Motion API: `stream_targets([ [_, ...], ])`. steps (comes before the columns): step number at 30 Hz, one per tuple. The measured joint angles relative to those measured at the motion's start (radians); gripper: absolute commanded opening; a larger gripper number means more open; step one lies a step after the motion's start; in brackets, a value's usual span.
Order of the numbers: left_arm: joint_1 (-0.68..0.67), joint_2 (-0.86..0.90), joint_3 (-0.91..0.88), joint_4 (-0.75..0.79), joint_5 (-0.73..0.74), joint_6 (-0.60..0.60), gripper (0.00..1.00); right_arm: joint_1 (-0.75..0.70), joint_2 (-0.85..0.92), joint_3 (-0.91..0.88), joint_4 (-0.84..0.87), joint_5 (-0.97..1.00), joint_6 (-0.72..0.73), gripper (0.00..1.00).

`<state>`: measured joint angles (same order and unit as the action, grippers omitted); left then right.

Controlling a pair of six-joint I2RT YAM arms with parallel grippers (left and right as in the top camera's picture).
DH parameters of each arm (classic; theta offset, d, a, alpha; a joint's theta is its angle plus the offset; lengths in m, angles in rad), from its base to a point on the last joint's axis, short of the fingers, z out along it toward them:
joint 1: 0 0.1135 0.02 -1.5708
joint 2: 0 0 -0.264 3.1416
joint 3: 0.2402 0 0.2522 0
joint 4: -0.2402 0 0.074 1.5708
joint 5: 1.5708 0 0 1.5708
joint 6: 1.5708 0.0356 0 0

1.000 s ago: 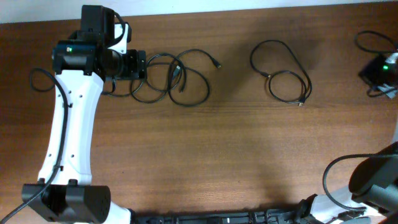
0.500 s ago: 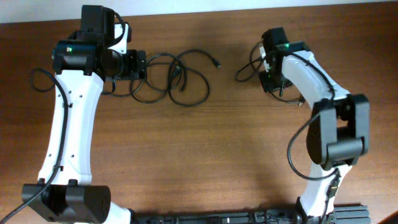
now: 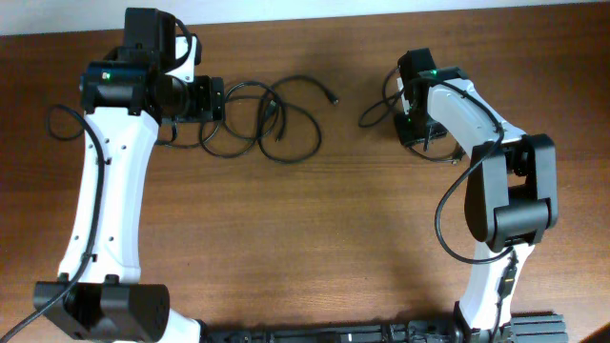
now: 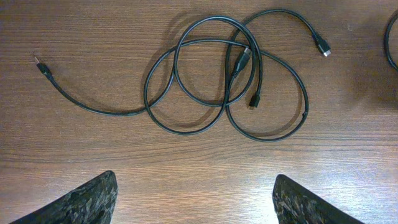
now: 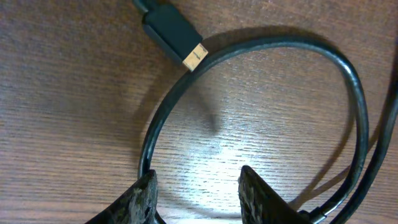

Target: Untangle cables

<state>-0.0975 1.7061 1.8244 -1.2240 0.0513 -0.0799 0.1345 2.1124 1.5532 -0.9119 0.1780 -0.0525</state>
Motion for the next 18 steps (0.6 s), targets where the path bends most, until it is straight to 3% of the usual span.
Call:
stream_targets([
  [10,0.0,0.0,0.0,0.0,0.0,0.0,0.8,0.02,-0.009,0.092,-0.058,-0.006,0.0,0.46],
  [18,0.0,0.0,0.0,-0.003,0.0,0.0,0.8,0.036,-0.01,-0.027,0.006,-0.008,0.0,0.46],
])
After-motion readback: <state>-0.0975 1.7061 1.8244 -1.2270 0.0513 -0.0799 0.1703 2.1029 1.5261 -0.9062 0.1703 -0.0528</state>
